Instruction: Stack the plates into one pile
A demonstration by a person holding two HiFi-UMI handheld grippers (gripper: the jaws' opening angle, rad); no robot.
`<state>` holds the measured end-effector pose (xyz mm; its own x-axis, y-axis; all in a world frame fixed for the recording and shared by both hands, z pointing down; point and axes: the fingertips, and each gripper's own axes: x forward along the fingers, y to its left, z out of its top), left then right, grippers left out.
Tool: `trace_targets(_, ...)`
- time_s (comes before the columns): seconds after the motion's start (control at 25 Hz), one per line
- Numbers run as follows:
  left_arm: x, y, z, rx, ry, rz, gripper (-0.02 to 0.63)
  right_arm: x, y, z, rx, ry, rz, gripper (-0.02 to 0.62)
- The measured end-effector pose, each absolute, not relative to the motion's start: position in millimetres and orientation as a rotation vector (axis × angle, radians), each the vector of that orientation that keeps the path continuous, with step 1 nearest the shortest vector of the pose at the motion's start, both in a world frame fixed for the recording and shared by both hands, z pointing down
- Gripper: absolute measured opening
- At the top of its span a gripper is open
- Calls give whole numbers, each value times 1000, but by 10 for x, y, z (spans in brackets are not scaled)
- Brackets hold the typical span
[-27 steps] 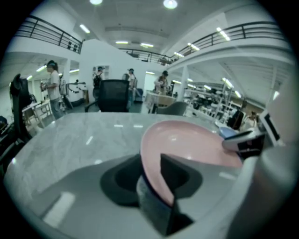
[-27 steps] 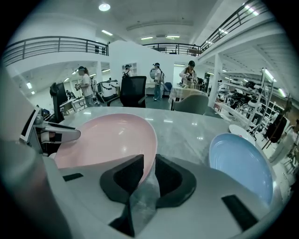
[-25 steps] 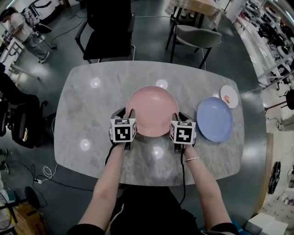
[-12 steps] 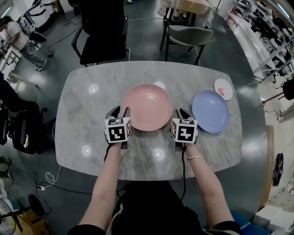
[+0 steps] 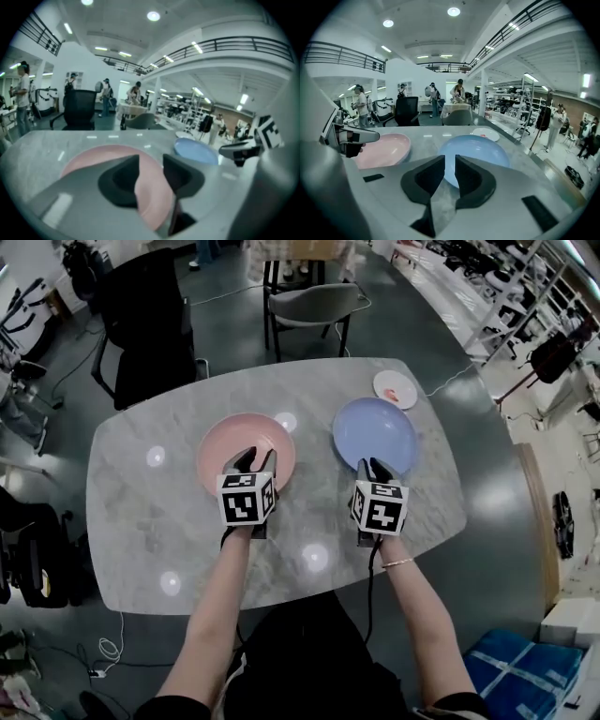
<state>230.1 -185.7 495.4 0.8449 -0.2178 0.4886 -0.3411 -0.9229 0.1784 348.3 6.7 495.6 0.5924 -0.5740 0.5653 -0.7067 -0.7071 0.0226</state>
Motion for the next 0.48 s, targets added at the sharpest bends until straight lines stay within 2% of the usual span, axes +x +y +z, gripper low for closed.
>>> trace_targets(0.28, 3092, -1203, 4959, 2787, -213, 718, 160, 4065, 810, 5027, 2683, -883, 832, 62)
trace_targets(0.48, 3608, -971, 5118, 2761, -177, 758, 167, 4483, 1079, 5206, 2702, -841, 893, 97)
